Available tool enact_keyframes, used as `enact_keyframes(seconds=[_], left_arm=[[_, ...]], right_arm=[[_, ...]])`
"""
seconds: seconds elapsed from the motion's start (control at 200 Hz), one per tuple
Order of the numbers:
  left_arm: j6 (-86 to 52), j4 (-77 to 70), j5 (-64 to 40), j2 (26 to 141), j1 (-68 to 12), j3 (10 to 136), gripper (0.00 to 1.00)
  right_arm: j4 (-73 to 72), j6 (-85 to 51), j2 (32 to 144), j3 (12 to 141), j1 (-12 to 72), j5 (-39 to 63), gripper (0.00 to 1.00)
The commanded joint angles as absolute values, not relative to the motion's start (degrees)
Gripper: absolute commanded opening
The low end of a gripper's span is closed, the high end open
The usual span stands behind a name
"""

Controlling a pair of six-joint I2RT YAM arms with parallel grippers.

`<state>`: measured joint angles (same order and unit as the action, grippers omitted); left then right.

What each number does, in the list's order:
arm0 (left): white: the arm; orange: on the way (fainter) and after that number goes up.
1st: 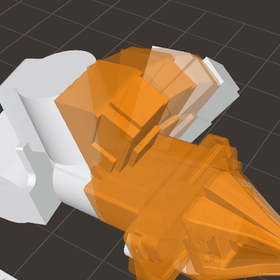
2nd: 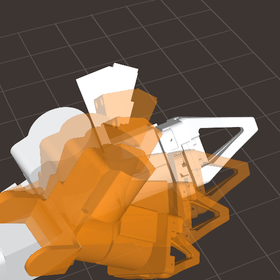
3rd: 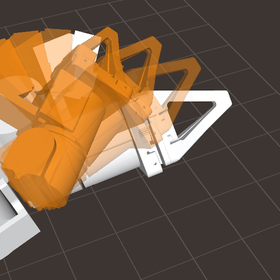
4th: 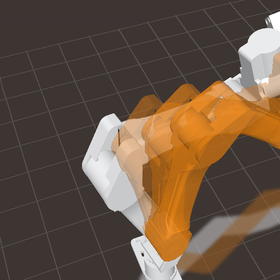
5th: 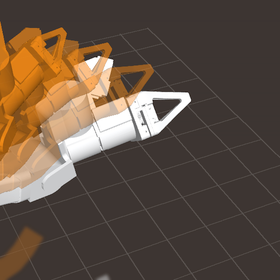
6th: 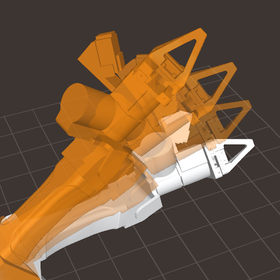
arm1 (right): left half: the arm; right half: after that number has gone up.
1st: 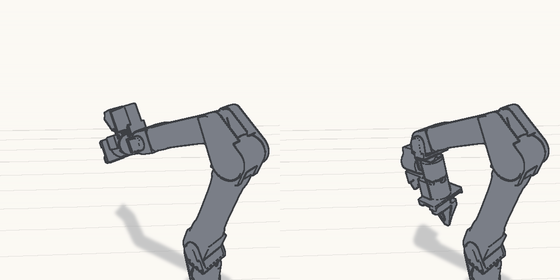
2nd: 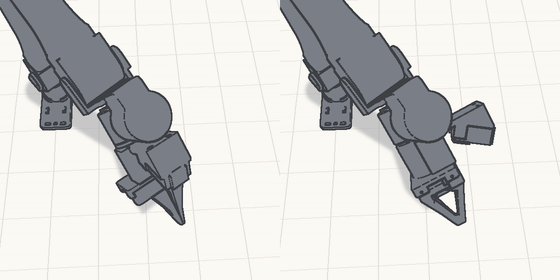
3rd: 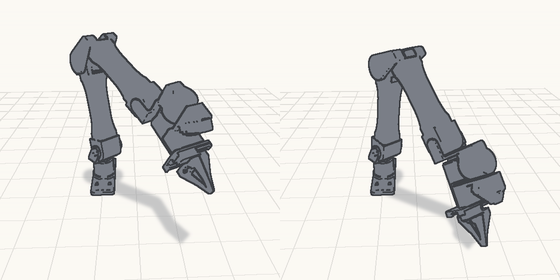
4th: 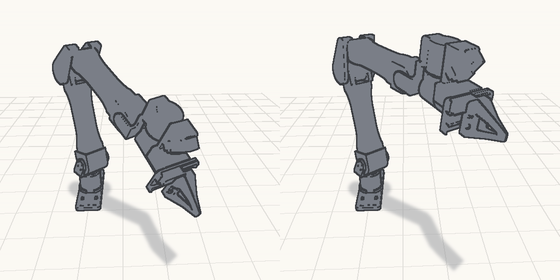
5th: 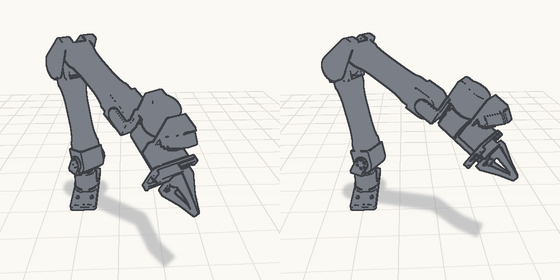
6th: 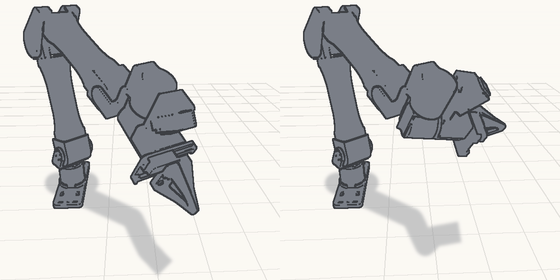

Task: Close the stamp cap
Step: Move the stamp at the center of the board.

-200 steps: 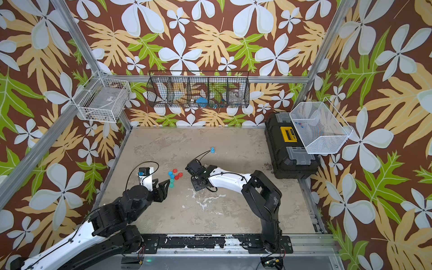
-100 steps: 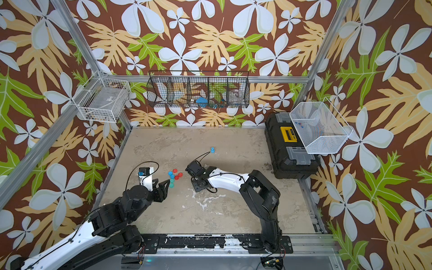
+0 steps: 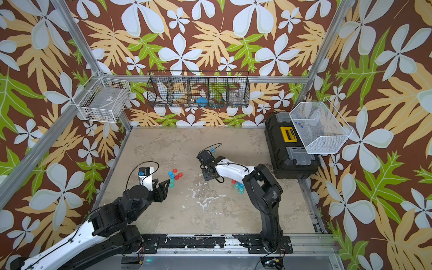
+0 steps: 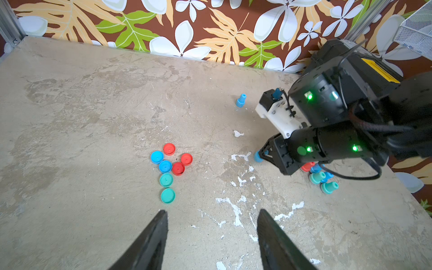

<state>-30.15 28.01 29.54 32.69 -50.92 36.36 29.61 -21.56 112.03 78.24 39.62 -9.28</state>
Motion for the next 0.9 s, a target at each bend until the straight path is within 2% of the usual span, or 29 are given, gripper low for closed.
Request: enact_keyframes(seconds=[0.0,0.235,0.561,0.896], left_arm=[[-30.24,27.59,29.27,32.61,-50.85,36.47,0.63],[-30.26,27.62,29.29,32.58,-50.87,36.44,0.63],[-30.33,27.6,29.36,32.69,-50.75,36.39,0.63],[-30.23,27.51,29.06,33.13,-50.13,36.39,0.63]], right_arm=[[31.34,-18.9,112.68,80.53,36.51,-9.71,0.11],[35.37,-15.89,121.03,92.58,30.68,-9.62,0.11],[40.85,-13.93,132.39,110.51,27.4,-9.35,0.11],[42.8,-13.29,138.31,120.3,25.75,-8.44,0.11]])
